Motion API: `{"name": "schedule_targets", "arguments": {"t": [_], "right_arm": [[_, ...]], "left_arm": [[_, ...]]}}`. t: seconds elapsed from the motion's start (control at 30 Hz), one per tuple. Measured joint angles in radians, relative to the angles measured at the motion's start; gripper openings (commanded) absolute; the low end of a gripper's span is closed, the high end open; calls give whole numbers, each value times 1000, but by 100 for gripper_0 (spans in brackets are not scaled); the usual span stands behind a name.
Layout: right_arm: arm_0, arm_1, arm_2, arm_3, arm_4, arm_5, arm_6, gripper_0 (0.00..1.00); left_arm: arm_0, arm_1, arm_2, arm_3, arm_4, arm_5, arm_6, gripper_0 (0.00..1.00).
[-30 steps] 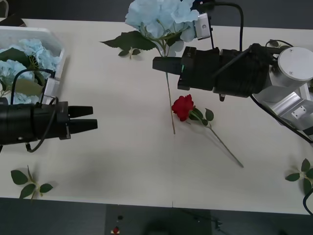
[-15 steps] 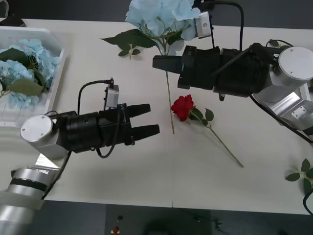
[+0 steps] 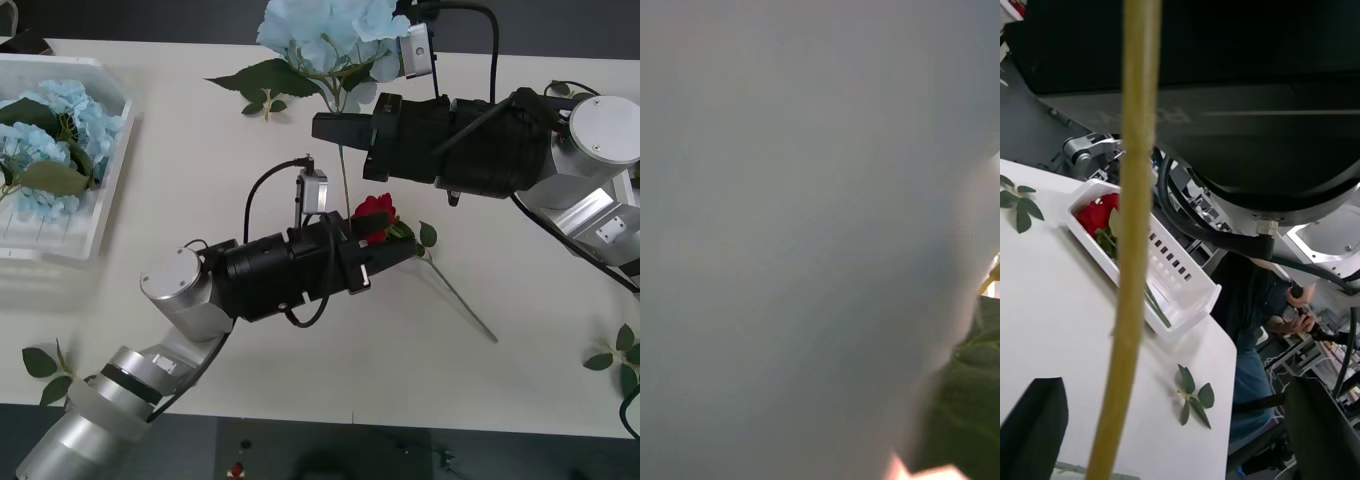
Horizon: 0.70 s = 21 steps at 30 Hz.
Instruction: Put the red flowers into the right box and the blue flowers into the left box
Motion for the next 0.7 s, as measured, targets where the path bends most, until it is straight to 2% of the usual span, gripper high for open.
{"name": "schedule_targets", "arguments": {"t": [0.03,0.07,0.53,0.57,0.6,0.63,0.7], "right_arm": [[0,0,0,0,0,0,0,0],[0,0,0,0,0,-1,0,0],[0,0,0,0,-11,-13,0,0],[0,0,0,0,-11,-13,0,5],[0,0,0,0,-15,-14,0,37],[0,0,-1,0,-20,-15,0,64],[0,0,-1,0,-21,-14,0,100]], "left_arm": [[-4,0,-6,0,5,-9,0,17],[-6,0,-10,0,10,-19,0,0],[-8,0,-13,0,16,-60,0,0],[-8,0,-13,0,22,-60,0,0],[-8,0,-13,0,29,-60,0,0],[-8,0,-13,0,36,-60,0,0],[-8,0,-13,0,50,-60,0,0]]}}
